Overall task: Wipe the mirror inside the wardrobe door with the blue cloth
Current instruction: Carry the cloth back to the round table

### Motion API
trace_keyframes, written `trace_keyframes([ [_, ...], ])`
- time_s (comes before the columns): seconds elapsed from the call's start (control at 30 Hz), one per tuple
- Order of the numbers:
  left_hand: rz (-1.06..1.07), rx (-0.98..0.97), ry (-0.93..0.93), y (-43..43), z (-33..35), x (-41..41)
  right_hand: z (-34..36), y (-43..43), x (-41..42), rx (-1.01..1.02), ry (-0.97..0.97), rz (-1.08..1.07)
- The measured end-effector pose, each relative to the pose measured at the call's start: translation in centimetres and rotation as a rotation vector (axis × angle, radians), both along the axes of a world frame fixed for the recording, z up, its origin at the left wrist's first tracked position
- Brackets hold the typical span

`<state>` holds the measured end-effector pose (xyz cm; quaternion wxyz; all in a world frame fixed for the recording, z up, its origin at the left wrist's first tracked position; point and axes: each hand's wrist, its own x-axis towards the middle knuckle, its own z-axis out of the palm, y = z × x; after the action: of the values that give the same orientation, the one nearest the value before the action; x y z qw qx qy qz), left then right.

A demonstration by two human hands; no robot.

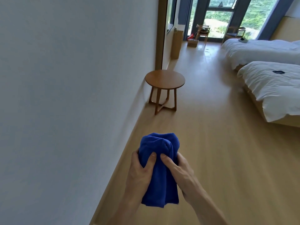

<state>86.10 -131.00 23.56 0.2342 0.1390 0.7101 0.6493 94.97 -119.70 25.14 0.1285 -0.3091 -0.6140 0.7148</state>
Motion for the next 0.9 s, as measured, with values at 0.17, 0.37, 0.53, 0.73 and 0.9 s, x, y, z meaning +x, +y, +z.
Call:
trace_keyframes([
  [0.17,-0.023,0.024,0.007,7.8,0.8,-2.0,0.8,7.5,-1.6,0.022,0.016,-0.021],
  [0.37,-0.114,0.003,0.065,15.3,1.1,-3.5,0.9,14.7,-2.3,-0.005,0.024,-0.071],
  [0.53,-0.169,0.011,0.049,21.7,0.6,-6.4,0.9,20.2,-4.3,-0.014,0.019,-0.121],
  [0.73,-0.207,0.034,0.046,29.6,-1.5,-12.6,-0.3,27.2,-10.2,-0.017,-0.021,-0.211],
  [0.9,-0.224,0.022,0.028,35.9,-2.5,-19.0,-0.9,33.2,-16.5,-0.051,-0.044,-0.259],
])
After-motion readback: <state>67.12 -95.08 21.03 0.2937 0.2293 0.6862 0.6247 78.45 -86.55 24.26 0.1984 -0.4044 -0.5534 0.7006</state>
